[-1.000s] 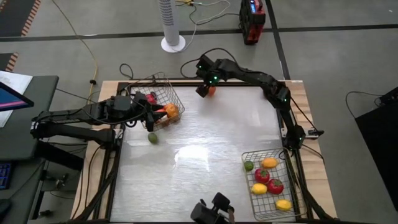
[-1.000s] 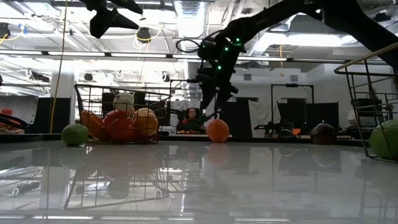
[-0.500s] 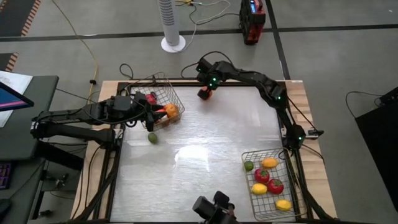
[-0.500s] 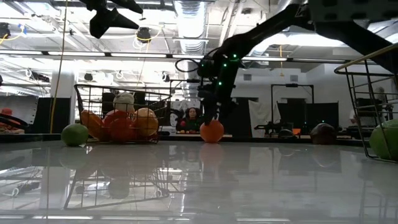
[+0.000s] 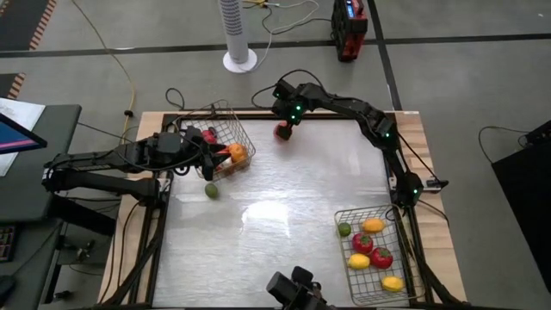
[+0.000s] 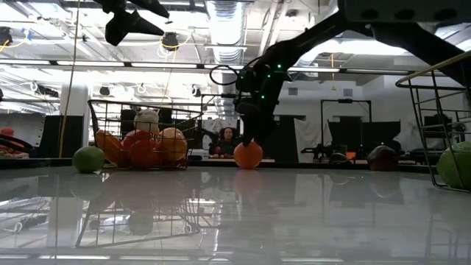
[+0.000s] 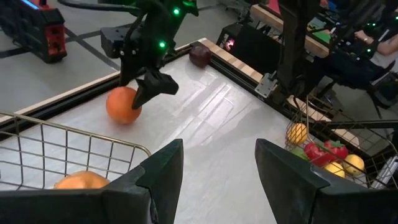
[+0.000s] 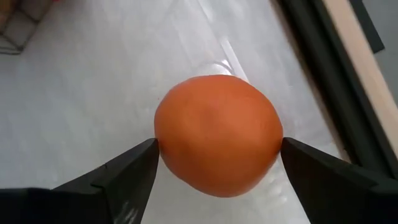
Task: Sort produce into baskets
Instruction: Put the orange into the bottom wire basket
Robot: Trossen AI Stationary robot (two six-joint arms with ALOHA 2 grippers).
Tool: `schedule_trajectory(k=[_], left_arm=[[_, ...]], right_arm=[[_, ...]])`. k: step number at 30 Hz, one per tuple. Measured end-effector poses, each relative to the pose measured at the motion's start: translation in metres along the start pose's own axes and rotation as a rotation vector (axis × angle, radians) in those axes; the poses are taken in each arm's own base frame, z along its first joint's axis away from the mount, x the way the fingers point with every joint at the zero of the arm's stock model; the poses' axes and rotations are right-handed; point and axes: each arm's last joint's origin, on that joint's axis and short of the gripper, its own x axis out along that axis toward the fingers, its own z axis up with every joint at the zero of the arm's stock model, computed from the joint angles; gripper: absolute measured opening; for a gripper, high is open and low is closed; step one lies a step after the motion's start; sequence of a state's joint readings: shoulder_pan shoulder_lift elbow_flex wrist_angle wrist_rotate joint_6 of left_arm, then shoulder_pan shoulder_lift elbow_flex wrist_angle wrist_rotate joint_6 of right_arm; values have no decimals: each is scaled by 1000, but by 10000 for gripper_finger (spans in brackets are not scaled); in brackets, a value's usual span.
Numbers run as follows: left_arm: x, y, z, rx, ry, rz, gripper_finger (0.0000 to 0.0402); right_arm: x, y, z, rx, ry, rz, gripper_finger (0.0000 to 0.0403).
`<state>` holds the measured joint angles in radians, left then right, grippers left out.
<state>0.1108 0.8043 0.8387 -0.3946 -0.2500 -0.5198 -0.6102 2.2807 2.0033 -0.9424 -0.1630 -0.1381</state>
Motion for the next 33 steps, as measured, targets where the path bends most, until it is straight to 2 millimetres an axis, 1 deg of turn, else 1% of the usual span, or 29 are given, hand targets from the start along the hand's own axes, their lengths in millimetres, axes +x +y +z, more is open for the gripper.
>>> schedule_trajectory(k=[3,9,12,18,22,24,26,30,33], left_arm=[[0,0,0,0,0,0,187],[0,0,0,-11,0,0,187],[0,0,0,-27,1,-1,187],[0,0,0,-27,4,-6,187],[0,0,0,-18,6,-6,187],[0,0,-1,-16,11,-3,187],[0,0,-1,-15,15,-2,187],[0,0,-2,-15,25,-16,187],[0,0,-2,-36,30,-24,187]], right_arm=[[1,5,1,-26,1,1,351],[5,12,0,-70,23,13,294],[7,24,0,-112,37,24,279],[9,50,-3,-163,86,48,274],[12,76,-7,-208,128,94,269],[6,87,-10,-223,150,105,269],[-2,94,-10,-206,148,108,270],[-17,97,-9,-156,126,105,270],[-30,105,-9,-148,105,116,271]])
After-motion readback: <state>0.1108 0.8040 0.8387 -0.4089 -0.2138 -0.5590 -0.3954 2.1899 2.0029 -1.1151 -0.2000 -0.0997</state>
